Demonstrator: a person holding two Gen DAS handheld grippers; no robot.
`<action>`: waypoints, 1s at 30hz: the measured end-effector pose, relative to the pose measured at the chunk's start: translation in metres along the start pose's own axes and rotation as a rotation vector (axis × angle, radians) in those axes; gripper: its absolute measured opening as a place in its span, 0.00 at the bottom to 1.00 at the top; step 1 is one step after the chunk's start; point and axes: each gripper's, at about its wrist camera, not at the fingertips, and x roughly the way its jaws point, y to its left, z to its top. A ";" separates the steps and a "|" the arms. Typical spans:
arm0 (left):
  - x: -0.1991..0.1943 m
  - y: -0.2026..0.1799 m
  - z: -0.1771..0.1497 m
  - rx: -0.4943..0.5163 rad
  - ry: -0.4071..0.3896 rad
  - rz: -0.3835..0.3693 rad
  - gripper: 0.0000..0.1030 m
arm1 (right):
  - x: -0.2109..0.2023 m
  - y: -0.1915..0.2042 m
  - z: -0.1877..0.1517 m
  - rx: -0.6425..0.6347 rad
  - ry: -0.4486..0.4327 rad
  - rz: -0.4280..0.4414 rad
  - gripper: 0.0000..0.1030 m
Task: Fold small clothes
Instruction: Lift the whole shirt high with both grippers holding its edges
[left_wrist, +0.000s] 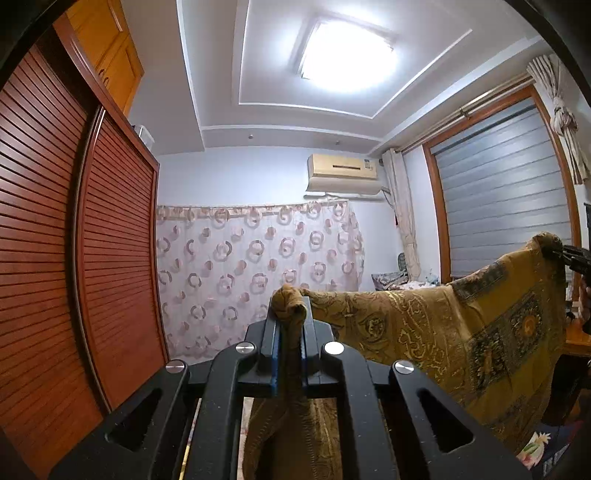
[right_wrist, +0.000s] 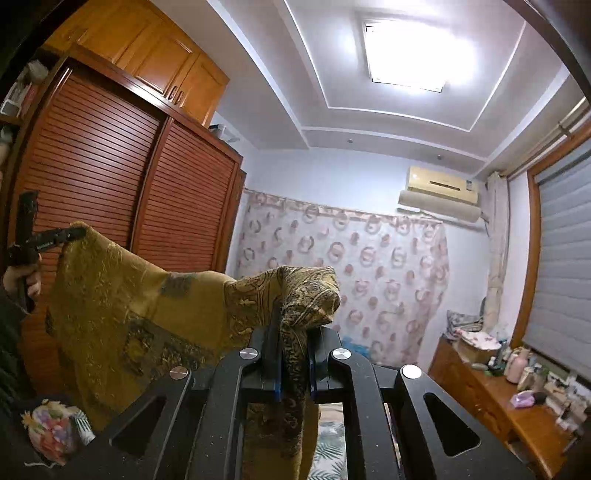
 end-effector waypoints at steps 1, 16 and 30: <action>0.005 0.000 -0.005 0.001 0.011 0.000 0.08 | 0.000 0.000 0.000 -0.004 0.009 -0.007 0.09; 0.217 -0.011 -0.187 -0.029 0.395 0.002 0.08 | 0.185 -0.024 -0.176 0.088 0.386 -0.029 0.09; 0.327 -0.027 -0.279 -0.019 0.626 0.002 0.08 | 0.332 -0.028 -0.295 0.158 0.654 0.004 0.09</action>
